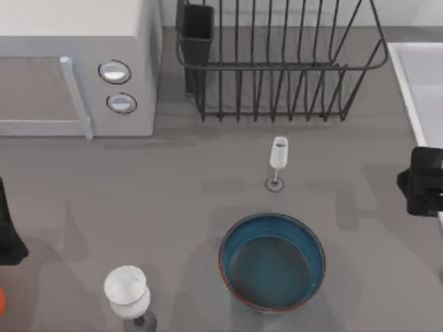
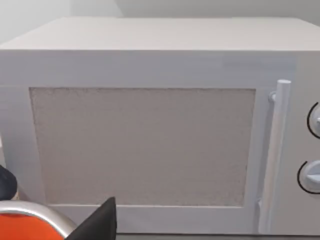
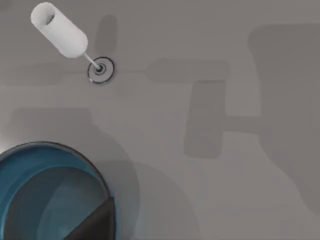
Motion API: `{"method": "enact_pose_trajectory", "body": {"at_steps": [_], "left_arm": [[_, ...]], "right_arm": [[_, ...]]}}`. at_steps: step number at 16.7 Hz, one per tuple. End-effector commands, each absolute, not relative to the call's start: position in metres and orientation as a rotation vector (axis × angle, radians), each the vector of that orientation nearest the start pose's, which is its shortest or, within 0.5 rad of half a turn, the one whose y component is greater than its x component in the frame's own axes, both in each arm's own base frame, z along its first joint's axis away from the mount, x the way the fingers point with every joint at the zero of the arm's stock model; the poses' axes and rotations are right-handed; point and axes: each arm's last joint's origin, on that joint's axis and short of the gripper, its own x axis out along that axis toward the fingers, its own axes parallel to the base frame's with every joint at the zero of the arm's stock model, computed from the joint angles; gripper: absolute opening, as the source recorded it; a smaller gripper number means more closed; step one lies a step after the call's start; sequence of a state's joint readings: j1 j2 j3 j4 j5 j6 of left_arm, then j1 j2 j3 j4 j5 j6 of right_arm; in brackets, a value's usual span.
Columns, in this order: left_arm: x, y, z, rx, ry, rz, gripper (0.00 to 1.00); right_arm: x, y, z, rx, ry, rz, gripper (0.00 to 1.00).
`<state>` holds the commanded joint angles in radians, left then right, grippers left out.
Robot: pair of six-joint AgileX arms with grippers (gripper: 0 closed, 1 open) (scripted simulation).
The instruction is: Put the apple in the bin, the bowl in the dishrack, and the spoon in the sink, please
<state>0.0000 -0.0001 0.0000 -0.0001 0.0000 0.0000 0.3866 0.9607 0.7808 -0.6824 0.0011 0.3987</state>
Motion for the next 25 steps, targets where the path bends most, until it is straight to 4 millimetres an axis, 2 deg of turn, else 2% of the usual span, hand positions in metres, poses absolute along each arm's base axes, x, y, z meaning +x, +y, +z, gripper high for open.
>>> {"method": "enact_pose_trajectory", "body": {"at_steps": [2,5,8,10,12,19,21,25], "left_arm": [[0.106,-0.001,0.160,0.000,0.000,0.000,1.00],[0.106,-0.001,0.160,0.000,0.000,0.000,1.00],[0.106,-0.001,0.160,0.000,0.000,0.000,1.00],[0.106,-0.001,0.160,0.000,0.000,0.000,1.00],[0.106,-0.001,0.160,0.000,0.000,0.000,1.00],[0.106,-0.001,0.160,0.000,0.000,0.000,1.00],[0.106,-0.001,0.160,0.000,0.000,0.000,1.00],[0.106,-0.001,0.160,0.000,0.000,0.000,1.00]], "right_arm": [[0.199,0.100,0.259,0.182,1.092,0.166,1.00],[0.226,0.144,0.252,0.125,1.324,0.108,1.00],[0.242,0.182,0.240,0.060,1.479,0.044,1.00],[0.246,0.199,0.233,0.027,1.540,0.011,1.00],[0.248,0.207,0.229,0.009,1.568,-0.006,1.00],[0.248,0.206,0.224,0.008,1.572,-0.010,1.00],[0.250,0.208,0.208,0.005,1.574,-0.010,1.00],[0.252,0.210,0.159,0.014,1.562,-0.002,1.00]]}}
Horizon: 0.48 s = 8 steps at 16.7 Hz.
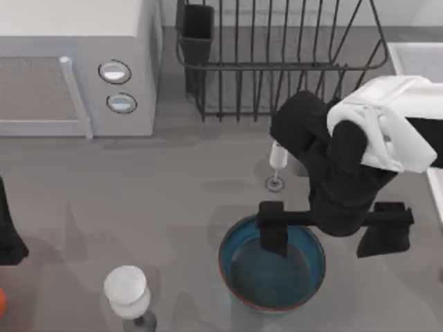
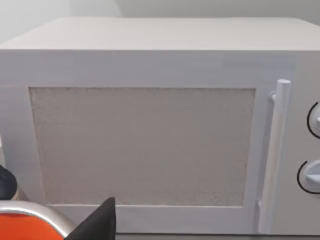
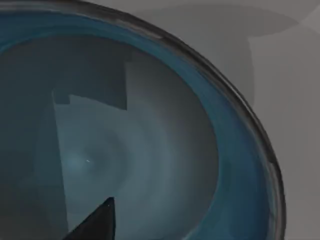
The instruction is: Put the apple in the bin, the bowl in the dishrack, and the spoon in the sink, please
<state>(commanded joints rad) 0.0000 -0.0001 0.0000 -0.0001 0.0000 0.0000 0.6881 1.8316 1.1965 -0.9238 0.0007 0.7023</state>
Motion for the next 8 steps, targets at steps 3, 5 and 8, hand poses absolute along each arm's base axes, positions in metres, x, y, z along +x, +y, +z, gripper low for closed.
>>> {"method": "enact_pose_trajectory", "body": {"at_steps": [3,5,8], "left_arm": [[0.106,-0.001,0.160,0.000,0.000,0.000,1.00],[0.106,-0.001,0.160,0.000,0.000,0.000,1.00],[0.106,-0.001,0.160,0.000,0.000,0.000,1.00]], "right_arm": [[0.248,0.208,0.132,0.009,1.569,-0.007,1.00],[0.248,0.207,0.129,0.008,1.571,-0.008,1.00],[0.248,0.207,0.129,0.008,1.571,-0.008,1.00]]}}
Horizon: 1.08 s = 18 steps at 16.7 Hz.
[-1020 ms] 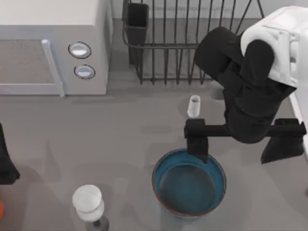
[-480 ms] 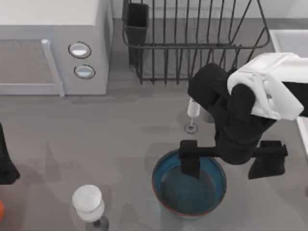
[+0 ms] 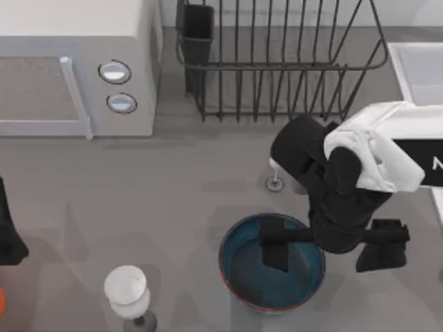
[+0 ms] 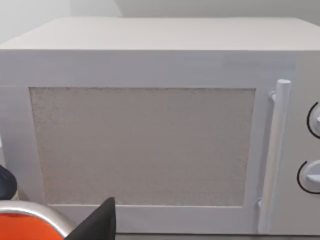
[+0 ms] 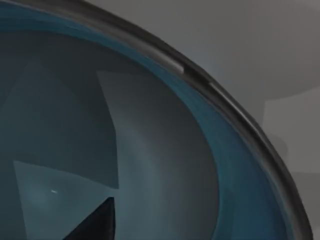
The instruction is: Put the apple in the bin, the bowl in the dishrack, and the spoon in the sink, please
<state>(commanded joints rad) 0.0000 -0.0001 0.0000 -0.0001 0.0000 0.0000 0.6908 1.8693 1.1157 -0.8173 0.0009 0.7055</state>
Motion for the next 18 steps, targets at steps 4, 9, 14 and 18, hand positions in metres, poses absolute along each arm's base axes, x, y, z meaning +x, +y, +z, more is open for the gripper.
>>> {"method": "enact_pose_trajectory", "body": {"at_steps": [4,9,14,18], "left_arm": [[0.1057,-0.0012,0.1600,0.000,0.000,0.000,1.00],[0.1057,-0.0012,0.1600,0.000,0.000,0.000,1.00],[0.1057,-0.0012,0.1600,0.000,0.000,0.000,1.00],[0.1057,-0.0012,0.1600,0.000,0.000,0.000,1.00]], "right_arm": [[0.2478,0.2073,0.1290,0.008,1.571,-0.008,0.70],[0.2478,0.2073,0.1290,0.008,1.571,-0.008,0.32],[0.2478,0.2073,0.1290,0.008,1.571,-0.008,0.00],[0.2478,0.2073,0.1290,0.008,1.571,-0.008,0.00]]}}
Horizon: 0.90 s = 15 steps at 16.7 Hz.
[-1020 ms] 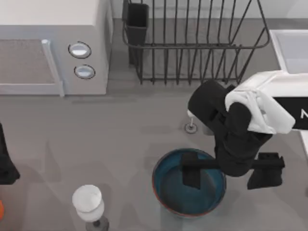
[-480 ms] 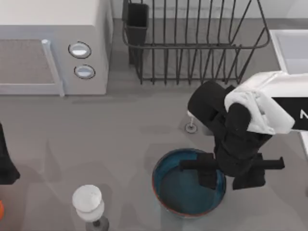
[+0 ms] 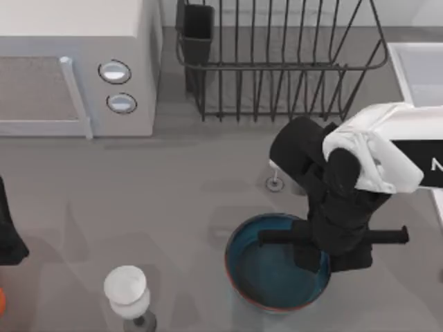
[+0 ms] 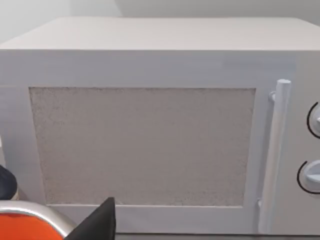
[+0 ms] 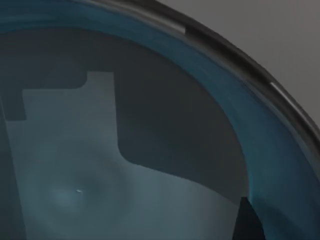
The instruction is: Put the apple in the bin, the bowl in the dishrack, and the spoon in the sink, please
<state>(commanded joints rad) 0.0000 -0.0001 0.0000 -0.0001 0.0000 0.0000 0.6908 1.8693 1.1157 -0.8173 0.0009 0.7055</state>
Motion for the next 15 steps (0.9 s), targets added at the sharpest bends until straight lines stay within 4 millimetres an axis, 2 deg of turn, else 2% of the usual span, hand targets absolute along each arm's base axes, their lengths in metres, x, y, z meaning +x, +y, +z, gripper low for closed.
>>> {"method": "enact_pose_trajectory", "body": {"at_steps": [6,8,15], "left_arm": [[0.106,-0.001,0.160,0.000,0.000,0.000,1.00],[0.106,-0.001,0.160,0.000,0.000,0.000,1.00],[0.106,-0.001,0.160,0.000,0.000,0.000,1.00]], "right_arm": [[0.249,0.209,0.134,0.009,1.567,-0.006,0.00],[0.251,0.211,0.150,0.011,1.564,-0.003,0.00],[0.248,0.208,0.225,0.006,1.574,-0.011,0.00]]}}
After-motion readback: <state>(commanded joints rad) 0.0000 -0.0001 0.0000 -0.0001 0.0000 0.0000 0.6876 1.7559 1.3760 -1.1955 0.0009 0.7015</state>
